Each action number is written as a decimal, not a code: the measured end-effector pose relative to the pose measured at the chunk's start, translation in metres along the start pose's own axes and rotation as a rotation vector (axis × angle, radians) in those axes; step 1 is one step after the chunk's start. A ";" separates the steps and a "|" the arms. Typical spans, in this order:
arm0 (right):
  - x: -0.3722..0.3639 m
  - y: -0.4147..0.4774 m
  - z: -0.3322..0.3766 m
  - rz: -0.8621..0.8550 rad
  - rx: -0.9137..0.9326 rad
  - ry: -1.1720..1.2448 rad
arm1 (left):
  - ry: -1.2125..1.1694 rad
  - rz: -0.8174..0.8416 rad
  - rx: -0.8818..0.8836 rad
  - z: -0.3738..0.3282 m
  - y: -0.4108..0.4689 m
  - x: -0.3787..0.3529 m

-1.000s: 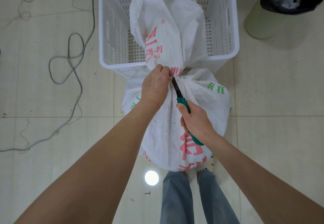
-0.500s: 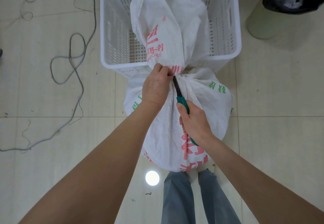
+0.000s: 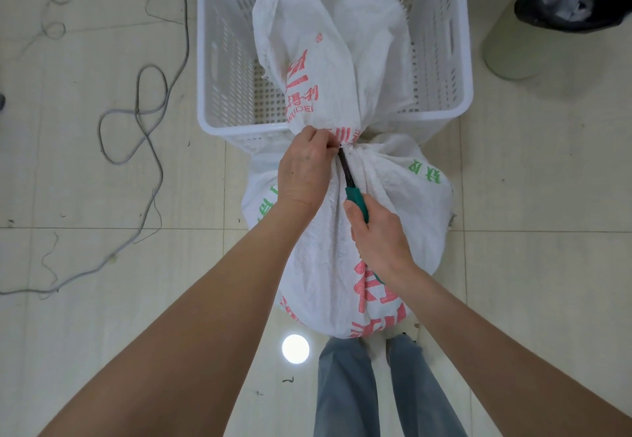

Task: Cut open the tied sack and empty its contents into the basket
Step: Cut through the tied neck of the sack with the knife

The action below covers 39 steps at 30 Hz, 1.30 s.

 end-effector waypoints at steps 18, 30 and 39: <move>0.010 -0.004 0.004 0.005 -0.016 -0.266 | 0.022 -0.001 -0.032 0.000 -0.003 -0.002; 0.011 -0.009 0.004 -0.040 0.000 -0.460 | 0.028 -0.003 -0.010 0.000 -0.005 -0.002; 0.011 -0.008 0.004 0.012 0.024 -0.246 | 0.013 0.006 -0.009 -0.003 -0.003 0.002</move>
Point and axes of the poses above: each hand's wrist, its own y-axis towards the middle knuckle, its own x-axis out of the back of the hand, z = x × y, the point moved 3 cm from there along y, towards the middle knuckle, and after that the axes turned 7 degrees about -y, right-handed, at the moved point
